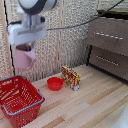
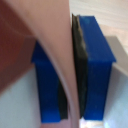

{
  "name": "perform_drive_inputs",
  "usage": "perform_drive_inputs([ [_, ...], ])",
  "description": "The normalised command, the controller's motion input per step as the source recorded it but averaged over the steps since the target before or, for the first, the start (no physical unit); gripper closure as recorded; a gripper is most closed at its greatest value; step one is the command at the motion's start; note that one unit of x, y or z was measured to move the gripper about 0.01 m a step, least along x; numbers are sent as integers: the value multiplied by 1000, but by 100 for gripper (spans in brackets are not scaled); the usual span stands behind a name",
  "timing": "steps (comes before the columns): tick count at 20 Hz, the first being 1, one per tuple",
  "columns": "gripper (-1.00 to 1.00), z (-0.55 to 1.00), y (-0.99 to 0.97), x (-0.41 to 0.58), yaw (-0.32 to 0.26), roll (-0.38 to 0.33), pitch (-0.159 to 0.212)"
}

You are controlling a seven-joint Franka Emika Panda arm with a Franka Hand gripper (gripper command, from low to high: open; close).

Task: Move your gripper towards the pink mug and hold it gently. Lift the pink mug from the surface. Position it above the basket, lowering it gently until it is placed inside. Release the grip on the pink mug, completing the task.

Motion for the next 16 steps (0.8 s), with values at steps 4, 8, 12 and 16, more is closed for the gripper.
perform_drive_inputs([
  [4, 100, -826, 850, 0, 1, -146, -61],
  [8, 100, -739, 215, 4, 59, -163, -82],
  [12, 100, -354, 0, 144, 61, -110, -64],
  [16, -100, -151, 1, 134, 39, -48, -31],
])
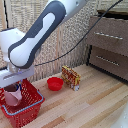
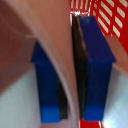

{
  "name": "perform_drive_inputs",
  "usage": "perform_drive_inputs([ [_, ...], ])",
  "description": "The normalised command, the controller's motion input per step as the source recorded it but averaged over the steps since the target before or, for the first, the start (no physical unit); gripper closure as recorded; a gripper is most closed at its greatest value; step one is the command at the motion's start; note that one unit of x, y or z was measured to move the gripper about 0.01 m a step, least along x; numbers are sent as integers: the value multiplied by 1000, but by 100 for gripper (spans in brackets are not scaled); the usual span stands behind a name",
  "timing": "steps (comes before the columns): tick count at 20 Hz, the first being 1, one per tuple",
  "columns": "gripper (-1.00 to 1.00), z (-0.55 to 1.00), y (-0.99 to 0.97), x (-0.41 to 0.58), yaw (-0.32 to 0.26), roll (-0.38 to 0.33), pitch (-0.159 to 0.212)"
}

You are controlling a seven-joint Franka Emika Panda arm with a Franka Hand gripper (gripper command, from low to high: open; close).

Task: Move your gripper towards the pink mug and hold it gently. Lift the pink mug from the surface. Position it above the basket, lowering it gently until it is placed inside. Release the grip on the pink mug, completing the task.

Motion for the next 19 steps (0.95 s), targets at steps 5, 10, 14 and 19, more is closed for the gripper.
perform_drive_inputs([
  [5, -100, -21, 0, 68, 11, -8, -15],
  [10, -100, 195, 0, 101, 0, -1, 26],
  [14, -100, 736, -56, 79, -9, 4, 80],
  [19, -100, 964, -45, 59, -31, -4, 84],
])
